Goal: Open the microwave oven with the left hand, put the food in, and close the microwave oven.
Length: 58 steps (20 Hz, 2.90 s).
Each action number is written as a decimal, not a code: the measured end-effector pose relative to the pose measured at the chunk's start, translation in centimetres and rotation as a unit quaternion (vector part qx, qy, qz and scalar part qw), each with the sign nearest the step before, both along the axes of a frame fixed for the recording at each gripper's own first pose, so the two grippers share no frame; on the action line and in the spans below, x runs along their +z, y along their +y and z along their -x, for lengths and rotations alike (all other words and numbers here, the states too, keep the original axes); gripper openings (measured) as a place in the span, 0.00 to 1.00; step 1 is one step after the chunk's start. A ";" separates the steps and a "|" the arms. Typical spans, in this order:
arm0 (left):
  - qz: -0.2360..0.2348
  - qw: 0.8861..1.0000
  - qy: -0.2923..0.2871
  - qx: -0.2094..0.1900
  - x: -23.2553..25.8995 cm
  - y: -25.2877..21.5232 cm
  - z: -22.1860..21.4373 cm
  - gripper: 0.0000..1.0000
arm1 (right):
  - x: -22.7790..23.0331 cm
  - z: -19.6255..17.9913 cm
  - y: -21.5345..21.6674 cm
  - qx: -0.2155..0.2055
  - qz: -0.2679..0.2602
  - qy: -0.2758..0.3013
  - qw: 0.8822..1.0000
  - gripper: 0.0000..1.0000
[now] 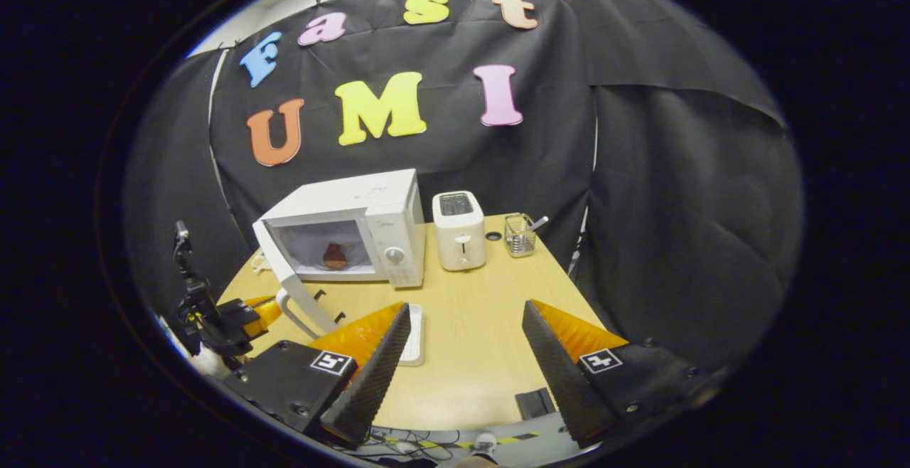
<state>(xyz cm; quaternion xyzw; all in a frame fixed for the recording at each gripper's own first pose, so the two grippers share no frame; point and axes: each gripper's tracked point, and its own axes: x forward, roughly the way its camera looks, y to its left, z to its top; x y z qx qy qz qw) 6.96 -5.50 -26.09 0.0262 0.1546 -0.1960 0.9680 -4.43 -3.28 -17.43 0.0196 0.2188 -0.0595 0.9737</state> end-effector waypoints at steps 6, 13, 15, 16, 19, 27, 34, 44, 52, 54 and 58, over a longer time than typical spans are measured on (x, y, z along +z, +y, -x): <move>-0.004 1.000 -0.013 -0.006 0.4 -3.7 -4.5 0.00 | 1.2 -1.5 -2.9 0.002 0.013 -0.005 1.000 1.00; 0.005 1.000 -0.022 0.013 0.6 -6.0 -9.4 0.00 | 1.0 -3.4 -5.3 0.004 0.016 0.002 1.000 1.00; 0.007 1.000 -0.024 0.019 0.5 -6.5 -10.6 0.00 | 1.0 -3.9 -5.7 0.004 0.013 0.003 1.000 1.00; 0.009 0.999 -0.023 0.024 0.5 -6.6 -11.0 0.00 | 1.0 -4.1 -5.8 0.003 0.011 0.004 1.000 1.00; 0.020 0.999 -0.022 0.032 0.6 -7.1 -12.4 0.00 | 1.1 -4.8 -6.3 0.005 0.014 0.005 1.000 1.00; 0.031 0.998 -0.024 0.052 0.9 -7.4 -14.9 0.00 | 1.0 -6.1 -7.0 0.004 0.011 0.010 1.000 1.00; 0.027 0.998 -0.036 0.053 0.9 -7.5 -15.7 0.00 | 0.4 -6.5 -7.1 0.006 0.003 0.018 1.000 1.00; 0.011 0.997 -0.026 0.076 1.1 -6.8 -15.3 0.00 | 0.4 -6.6 -6.9 0.015 0.000 0.015 1.000 1.00; -0.016 0.993 -0.052 0.101 7.2 -4.8 -8.2 0.96 | 2.2 -9.0 -4.8 0.090 0.003 -0.023 0.996 1.00; -0.035 0.990 -0.058 0.127 8.5 -3.6 -6.5 0.95 | 2.8 -9.6 -4.1 0.115 -0.001 -0.036 0.993 1.00; -0.048 0.981 -0.082 0.168 13.0 -2.0 -1.9 0.96 | 4.6 -10.5 -2.2 0.158 -0.014 -0.065 0.985 1.00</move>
